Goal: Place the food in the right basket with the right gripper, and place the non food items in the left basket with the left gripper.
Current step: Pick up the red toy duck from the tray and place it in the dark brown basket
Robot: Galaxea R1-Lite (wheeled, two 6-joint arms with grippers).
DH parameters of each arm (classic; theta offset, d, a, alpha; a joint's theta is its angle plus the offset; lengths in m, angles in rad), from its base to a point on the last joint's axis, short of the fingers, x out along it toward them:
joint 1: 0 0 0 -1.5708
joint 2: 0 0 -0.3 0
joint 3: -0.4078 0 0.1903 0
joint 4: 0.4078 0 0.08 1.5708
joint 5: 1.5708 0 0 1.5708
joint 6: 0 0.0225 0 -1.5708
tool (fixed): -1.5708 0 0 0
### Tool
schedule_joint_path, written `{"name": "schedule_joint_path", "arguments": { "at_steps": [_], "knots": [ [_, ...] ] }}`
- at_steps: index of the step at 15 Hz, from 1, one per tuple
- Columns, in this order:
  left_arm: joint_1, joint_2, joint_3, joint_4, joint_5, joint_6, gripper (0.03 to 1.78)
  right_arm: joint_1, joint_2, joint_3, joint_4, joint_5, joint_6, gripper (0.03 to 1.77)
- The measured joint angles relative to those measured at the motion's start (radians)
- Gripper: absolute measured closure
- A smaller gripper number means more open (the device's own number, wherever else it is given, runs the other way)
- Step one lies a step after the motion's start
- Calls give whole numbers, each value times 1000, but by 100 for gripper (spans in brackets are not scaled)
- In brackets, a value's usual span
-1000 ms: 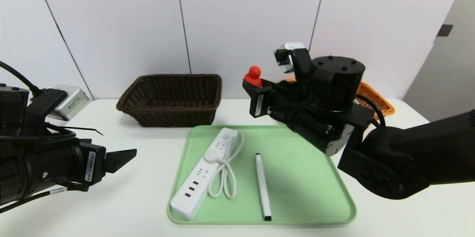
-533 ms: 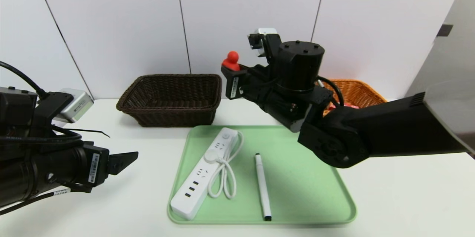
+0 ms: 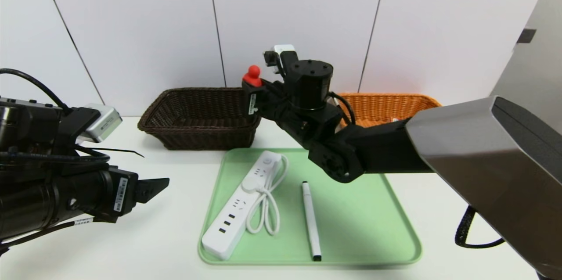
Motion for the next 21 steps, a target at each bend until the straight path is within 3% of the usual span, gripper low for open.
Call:
{"name": "schedule_joint_path", "arguments": {
  "at_steps": [8,21],
  "knots": [
    [-2,17,-13,0,0,0,12,7,182,-286,124,14,2,123],
    [-18,20,-15,1,-1,-1,12,7,231,-312,143,14,1,123]
  ]
}}
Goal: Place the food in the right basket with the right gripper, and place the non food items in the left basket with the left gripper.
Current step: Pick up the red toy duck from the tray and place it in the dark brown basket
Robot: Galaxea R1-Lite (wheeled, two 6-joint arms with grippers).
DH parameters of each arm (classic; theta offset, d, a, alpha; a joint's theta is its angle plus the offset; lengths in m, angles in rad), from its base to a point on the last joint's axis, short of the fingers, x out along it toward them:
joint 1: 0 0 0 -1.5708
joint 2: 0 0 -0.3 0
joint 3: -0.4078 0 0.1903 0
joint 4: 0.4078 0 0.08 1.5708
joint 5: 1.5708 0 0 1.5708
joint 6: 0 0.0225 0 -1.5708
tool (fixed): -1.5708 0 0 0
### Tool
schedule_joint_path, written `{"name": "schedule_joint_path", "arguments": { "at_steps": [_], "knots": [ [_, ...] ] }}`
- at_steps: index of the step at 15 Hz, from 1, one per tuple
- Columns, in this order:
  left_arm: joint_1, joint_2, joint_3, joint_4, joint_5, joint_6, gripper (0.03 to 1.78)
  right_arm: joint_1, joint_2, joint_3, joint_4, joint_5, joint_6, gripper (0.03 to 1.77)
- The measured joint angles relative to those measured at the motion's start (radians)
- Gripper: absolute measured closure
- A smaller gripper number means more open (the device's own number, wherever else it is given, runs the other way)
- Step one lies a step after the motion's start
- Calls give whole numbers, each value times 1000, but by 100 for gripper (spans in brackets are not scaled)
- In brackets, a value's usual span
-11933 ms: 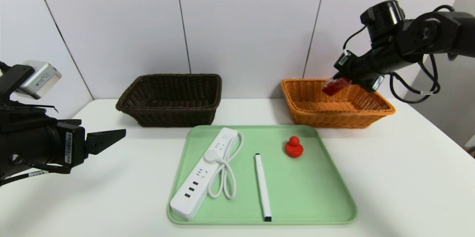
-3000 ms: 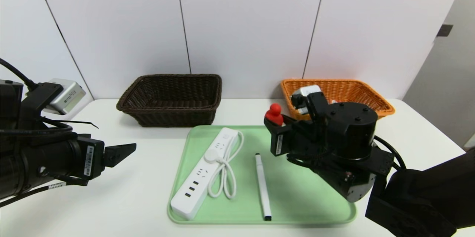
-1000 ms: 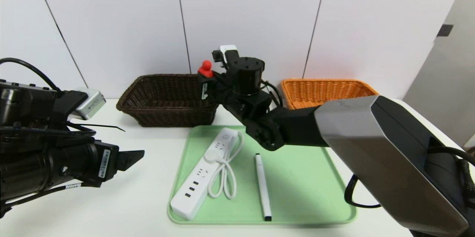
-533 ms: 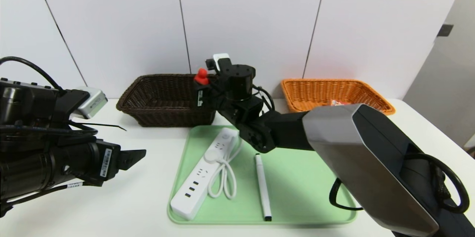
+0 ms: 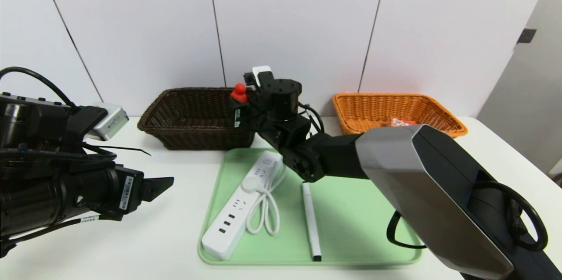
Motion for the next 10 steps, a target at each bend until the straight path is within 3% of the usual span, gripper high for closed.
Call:
{"name": "schedule_joint_path", "arguments": {
  "at_steps": [3,6,10],
  "knots": [
    [-1,1,-1,0,0,0,12,0,5,0,0,0,0,124],
    [-1,1,0,0,0,0,12,0,9,0,-1,0,-1,90],
    [-1,1,-1,0,1,0,12,0,9,0,-3,0,-1,57]
  ]
}}
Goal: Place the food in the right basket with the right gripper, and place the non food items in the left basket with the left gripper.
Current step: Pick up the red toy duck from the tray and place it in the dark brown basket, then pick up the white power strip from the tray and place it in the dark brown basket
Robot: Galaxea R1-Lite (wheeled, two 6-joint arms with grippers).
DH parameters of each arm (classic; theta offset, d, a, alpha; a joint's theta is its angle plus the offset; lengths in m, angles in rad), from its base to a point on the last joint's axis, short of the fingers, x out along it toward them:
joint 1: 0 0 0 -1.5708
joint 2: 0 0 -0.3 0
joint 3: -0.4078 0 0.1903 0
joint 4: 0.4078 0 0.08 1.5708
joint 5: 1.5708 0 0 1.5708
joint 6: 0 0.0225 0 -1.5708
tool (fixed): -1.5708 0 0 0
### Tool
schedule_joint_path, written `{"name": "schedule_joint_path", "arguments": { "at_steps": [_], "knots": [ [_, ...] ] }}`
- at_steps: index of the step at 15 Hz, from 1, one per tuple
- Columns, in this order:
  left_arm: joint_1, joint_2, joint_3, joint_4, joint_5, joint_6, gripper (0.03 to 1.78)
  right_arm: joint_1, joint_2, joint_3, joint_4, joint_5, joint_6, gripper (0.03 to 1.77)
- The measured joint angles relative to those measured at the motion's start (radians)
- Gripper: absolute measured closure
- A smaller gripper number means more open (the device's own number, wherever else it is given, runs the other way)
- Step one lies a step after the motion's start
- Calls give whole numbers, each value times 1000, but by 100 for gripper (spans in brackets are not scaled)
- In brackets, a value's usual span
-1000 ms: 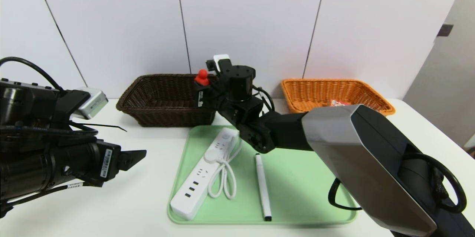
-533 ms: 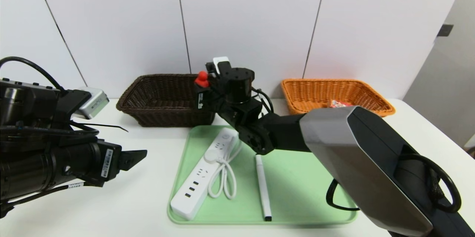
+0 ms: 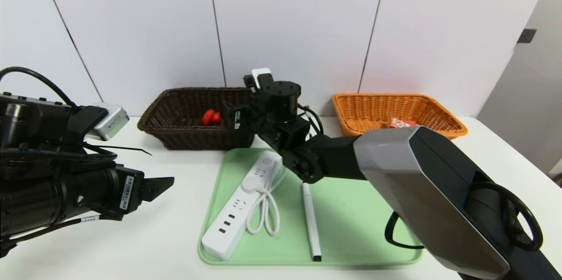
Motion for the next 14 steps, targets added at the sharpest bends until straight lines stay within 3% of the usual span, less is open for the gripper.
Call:
{"name": "schedule_joint_path", "arguments": {
  "at_steps": [6,9,11,14],
  "knots": [
    [0,0,-16,-1,0,-1,12,0,-58,0,23,-6,-8,31],
    [0,0,-32,-1,0,0,12,-17,-144,0,136,-55,-47,24],
    [-17,0,-47,-1,0,-3,12,-37,-204,4,168,-81,-116,21],
    [-46,-3,-77,1,-1,-8,12,-57,-309,17,285,-107,-121,17]
  ]
}}
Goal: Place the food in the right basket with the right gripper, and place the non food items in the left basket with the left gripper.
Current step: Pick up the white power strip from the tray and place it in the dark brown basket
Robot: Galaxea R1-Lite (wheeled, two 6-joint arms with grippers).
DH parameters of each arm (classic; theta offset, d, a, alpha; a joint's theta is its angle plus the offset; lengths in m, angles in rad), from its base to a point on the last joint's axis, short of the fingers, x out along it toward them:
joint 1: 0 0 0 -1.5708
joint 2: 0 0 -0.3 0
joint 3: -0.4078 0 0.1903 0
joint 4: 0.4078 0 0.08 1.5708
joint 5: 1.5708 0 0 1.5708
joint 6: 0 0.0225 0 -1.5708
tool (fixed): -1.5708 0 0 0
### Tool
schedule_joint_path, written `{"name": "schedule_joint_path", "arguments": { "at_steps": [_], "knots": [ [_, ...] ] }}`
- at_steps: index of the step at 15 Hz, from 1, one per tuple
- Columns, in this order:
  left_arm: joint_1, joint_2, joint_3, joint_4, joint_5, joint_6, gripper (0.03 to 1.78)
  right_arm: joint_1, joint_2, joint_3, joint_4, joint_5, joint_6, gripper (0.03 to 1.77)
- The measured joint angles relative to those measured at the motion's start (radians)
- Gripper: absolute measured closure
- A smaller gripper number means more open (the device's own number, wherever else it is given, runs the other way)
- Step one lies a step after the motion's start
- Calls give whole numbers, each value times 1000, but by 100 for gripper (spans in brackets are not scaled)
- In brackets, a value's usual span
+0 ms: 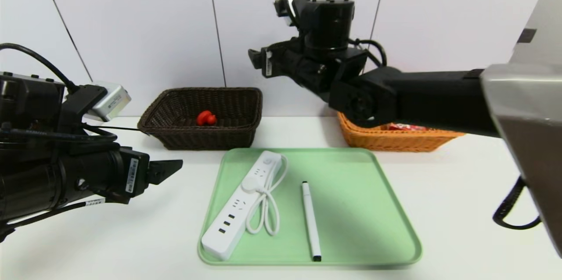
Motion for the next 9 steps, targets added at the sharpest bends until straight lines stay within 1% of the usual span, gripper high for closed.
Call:
{"name": "schedule_joint_path", "arguments": {
  "at_steps": [3,5,7,9],
  "knots": [
    [-30,-7,-25,5,0,-1,12,-20,-139,25,224,-70,30,14],
    [-46,-10,-40,11,0,0,12,-37,-249,53,431,-98,79,13],
    [-51,-11,-59,11,-1,2,12,-61,-357,81,652,-104,104,12],
    [-53,-13,-76,21,-4,8,12,-107,-463,108,876,-100,103,11]
  ]
}}
